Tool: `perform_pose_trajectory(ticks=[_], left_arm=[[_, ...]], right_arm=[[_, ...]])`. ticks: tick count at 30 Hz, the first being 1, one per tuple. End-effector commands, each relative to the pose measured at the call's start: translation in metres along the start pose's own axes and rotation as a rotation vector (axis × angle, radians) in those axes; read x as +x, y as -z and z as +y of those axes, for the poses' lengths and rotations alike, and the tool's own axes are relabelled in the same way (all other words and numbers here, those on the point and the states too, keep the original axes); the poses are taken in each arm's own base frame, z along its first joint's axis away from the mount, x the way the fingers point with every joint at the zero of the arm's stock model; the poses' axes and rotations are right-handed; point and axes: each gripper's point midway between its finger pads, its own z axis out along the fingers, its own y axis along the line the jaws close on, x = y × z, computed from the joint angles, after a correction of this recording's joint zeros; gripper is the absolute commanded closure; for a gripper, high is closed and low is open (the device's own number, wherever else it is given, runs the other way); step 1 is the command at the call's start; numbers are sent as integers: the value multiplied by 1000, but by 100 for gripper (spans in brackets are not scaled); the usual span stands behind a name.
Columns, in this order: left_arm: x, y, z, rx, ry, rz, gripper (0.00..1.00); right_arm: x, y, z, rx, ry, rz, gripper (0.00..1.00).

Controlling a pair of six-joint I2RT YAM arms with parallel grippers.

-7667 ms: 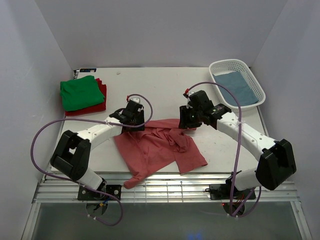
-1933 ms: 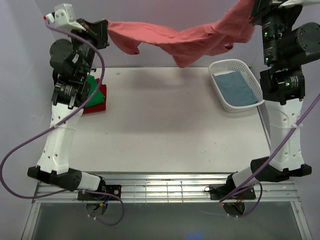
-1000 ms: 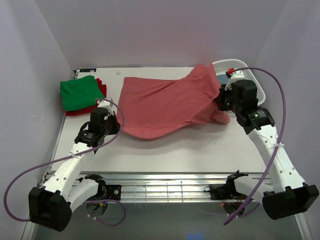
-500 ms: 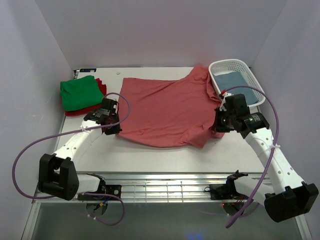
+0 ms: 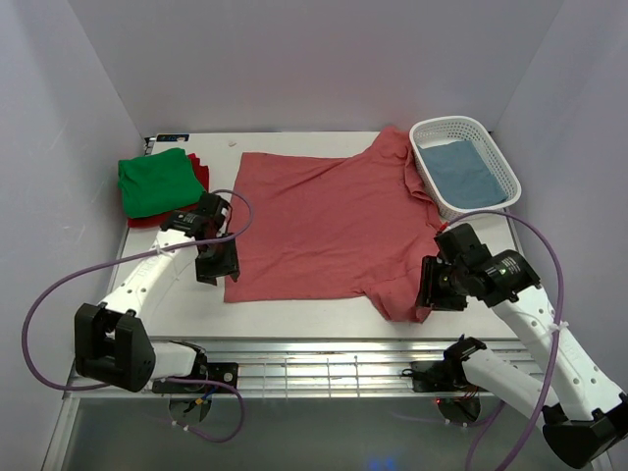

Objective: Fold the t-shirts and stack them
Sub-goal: Flatten out the tshirt

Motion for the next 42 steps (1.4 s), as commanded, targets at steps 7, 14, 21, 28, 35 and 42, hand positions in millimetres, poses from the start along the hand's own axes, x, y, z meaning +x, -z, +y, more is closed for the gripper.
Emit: perform_pose_trajectory(ticks=[7, 14, 21, 28, 35, 42], left_arm=[[-51, 69, -5, 45, 52, -275, 46], [-64, 43, -53, 262, 59, -259, 99], [-56, -3, -78, 319, 58, -189, 77], [-55, -17, -78, 291, 42, -183, 56], [-51, -17, -74, 284, 48, -187, 56], [-46, -18, -73, 287, 42, -179, 57]], right_arm=[[-6, 13, 2, -8, -17, -57, 38], [9, -47, 53, -268, 86, 30, 73], [19, -84, 83, -292, 186, 77, 70], [16, -112, 79, -185, 222, 80, 62], [23, -136, 50, -32, 232, 113, 64], [19, -150, 45, 5, 252, 99, 65]])
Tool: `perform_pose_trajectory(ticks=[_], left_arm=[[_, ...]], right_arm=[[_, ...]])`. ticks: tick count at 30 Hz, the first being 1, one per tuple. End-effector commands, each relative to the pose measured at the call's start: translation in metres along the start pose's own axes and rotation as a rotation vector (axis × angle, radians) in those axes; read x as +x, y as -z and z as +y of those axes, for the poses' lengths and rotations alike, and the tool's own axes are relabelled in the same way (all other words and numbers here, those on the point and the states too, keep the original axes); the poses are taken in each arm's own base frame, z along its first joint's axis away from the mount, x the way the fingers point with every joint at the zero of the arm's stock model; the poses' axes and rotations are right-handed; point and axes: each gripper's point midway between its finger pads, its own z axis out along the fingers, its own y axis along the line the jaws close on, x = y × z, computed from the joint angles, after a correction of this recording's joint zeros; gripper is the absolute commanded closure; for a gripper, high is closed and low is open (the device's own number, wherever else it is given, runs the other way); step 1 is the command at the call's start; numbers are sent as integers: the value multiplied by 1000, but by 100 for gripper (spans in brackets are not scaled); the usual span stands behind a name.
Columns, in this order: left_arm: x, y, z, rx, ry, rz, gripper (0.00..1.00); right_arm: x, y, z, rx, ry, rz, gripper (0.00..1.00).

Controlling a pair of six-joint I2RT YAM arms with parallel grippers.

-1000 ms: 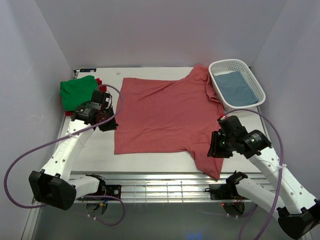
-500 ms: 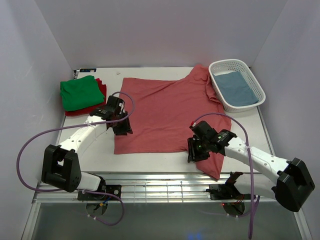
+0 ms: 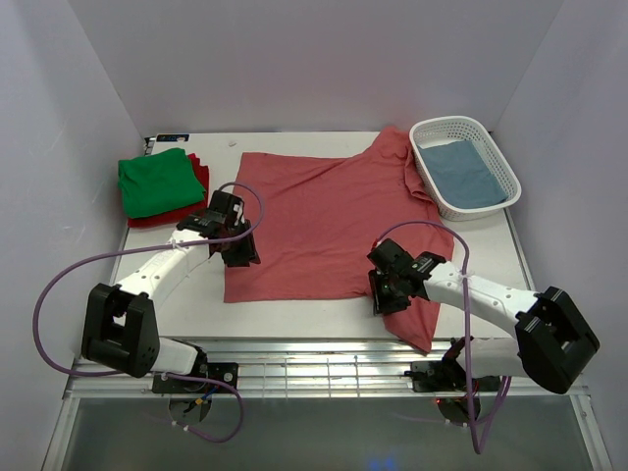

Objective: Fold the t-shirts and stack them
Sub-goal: Flatten out the tshirt

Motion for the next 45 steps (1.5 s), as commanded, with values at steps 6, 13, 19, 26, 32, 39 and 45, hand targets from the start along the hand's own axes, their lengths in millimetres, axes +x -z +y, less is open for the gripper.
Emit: perform_pose_trajectory(ticks=[6, 13, 19, 26, 32, 39, 45], left_arm=[[-1, 8, -3, 29, -14, -35, 58], [5, 4, 1, 22, -12, -26, 58], [5, 3, 1, 25, -14, -28, 58], [6, 1, 4, 14, -20, -31, 58], [14, -4, 10, -4, -22, -13, 58], [18, -10, 7, 20, -20, 13, 59], [10, -9, 2, 36, -38, -8, 59]], right_arm=[[-7, -15, -15, 86, 41, -26, 67], [-2, -18, -27, 153, 43, -19, 68], [15, -22, -36, 195, 63, 31, 72], [29, -21, 21, -15, 91, 105, 89], [23, 23, 77, -209, 118, 94, 90], [45, 38, 74, -193, 175, 197, 61], [14, 51, 58, -75, 127, 16, 53]])
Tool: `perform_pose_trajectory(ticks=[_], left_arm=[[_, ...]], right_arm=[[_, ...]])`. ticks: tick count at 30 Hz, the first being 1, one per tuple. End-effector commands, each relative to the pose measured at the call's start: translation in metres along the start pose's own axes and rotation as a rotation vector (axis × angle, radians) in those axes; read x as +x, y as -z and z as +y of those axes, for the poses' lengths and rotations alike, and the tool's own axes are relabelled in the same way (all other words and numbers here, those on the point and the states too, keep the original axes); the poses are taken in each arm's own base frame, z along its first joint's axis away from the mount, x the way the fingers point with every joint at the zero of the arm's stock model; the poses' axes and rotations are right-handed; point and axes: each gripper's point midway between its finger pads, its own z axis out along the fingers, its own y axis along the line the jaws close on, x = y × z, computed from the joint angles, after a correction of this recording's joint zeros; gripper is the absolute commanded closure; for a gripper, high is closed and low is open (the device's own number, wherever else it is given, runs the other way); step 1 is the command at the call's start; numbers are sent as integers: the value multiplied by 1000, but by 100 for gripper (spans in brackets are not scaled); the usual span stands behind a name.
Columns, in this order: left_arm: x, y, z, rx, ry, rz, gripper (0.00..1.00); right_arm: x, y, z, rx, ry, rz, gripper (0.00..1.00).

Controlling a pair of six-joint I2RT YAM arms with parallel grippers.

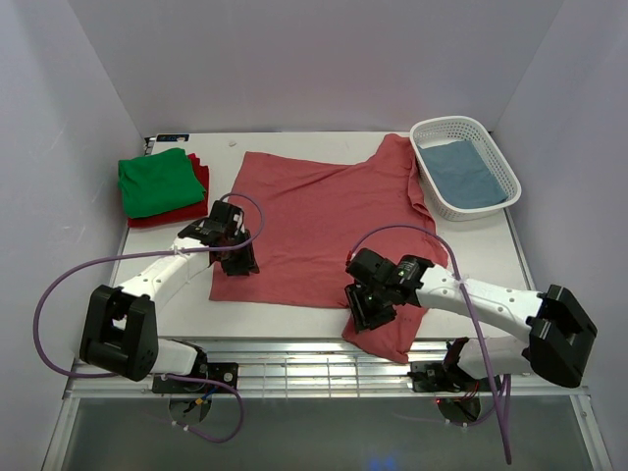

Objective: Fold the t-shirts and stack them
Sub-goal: Flatten out the tshirt

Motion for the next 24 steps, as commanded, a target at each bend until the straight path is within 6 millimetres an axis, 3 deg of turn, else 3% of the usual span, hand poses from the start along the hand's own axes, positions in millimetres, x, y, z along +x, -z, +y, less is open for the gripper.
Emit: perform_pose_trajectory(ticks=[1, 5, 6, 9, 11, 14, 20, 24], left_arm=[[-14, 3, -11, 41, -26, -41, 59], [-29, -3, -8, 11, -49, -82, 66], [-34, -5, -5, -12, -54, -94, 75], [-50, -16, 10, -119, -76, -119, 94], [-56, -25, 14, -156, -85, -114, 100], [-58, -36, 20, -196, -89, -95, 100], [-36, -39, 31, -223, -54, -45, 100], [-23, -34, 37, -228, -25, -41, 100]], right_arm=[[-25, 25, -12, 100, -54, -158, 54], [-47, 32, -37, 186, -164, -257, 64], [-52, 32, -46, 218, -181, -273, 74], [-69, 35, -67, 297, -222, -326, 92], [-84, 35, -81, 330, -254, -359, 92], [-106, 34, -102, 359, -289, -398, 92], [-138, 12, -131, 377, -288, -385, 92], [-145, -10, -136, 381, -266, -338, 92]])
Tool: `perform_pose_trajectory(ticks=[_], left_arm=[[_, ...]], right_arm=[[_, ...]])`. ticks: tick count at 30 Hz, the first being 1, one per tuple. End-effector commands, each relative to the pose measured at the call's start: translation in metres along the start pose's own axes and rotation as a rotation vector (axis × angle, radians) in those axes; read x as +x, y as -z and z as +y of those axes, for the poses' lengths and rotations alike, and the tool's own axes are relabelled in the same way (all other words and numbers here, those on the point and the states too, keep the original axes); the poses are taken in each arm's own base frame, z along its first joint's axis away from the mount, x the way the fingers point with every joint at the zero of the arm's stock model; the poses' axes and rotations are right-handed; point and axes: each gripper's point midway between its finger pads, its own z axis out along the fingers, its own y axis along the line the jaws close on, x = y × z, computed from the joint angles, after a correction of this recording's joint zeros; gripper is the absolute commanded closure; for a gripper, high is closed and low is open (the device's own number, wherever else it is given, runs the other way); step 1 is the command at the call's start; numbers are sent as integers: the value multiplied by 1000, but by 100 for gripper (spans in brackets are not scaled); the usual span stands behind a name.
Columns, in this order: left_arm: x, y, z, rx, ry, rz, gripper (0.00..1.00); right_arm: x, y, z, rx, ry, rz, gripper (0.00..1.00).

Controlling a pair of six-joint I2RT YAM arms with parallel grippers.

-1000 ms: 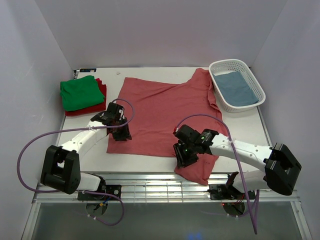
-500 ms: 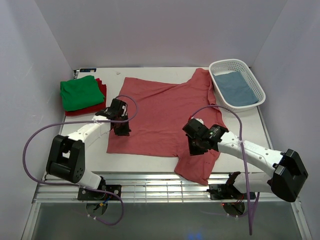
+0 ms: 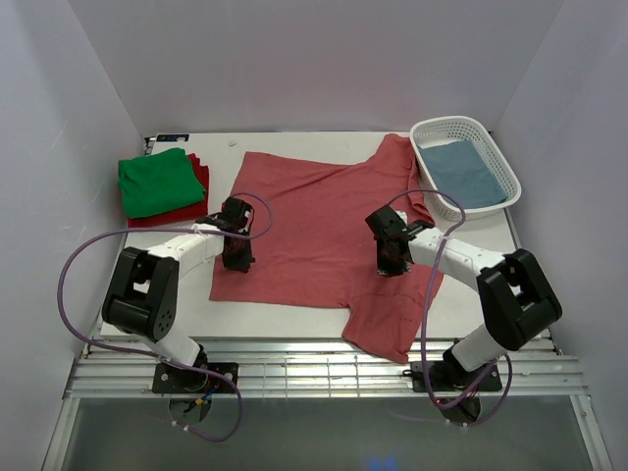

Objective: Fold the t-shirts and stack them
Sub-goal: Flatten out the tshirt

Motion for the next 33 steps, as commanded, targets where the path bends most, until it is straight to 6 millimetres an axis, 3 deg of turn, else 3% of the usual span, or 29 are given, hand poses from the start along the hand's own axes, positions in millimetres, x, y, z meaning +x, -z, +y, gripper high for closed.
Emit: perform_pose_trajectory(ticks=[1, 8, 16, 21, 26, 33], left_arm=[[3, 14, 6, -5, 36, -38, 100], [22, 14, 17, -48, 62, 3, 100], [46, 22, 28, -71, 121, 36, 100], [47, 33, 24, -45, 165, 28, 100], [50, 39, 25, -64, 191, 55, 100], [79, 37, 37, -117, 255, 121, 100]], right_arm=[[-21, -14, 14, -31, 38, -40, 92], [16, -39, 13, -46, 57, 73, 92], [51, -29, 1, -69, 48, 111, 92], [67, -21, -1, -81, 53, 131, 92], [78, -16, 7, -99, 66, 152, 92], [89, -9, 21, -123, 81, 161, 92]])
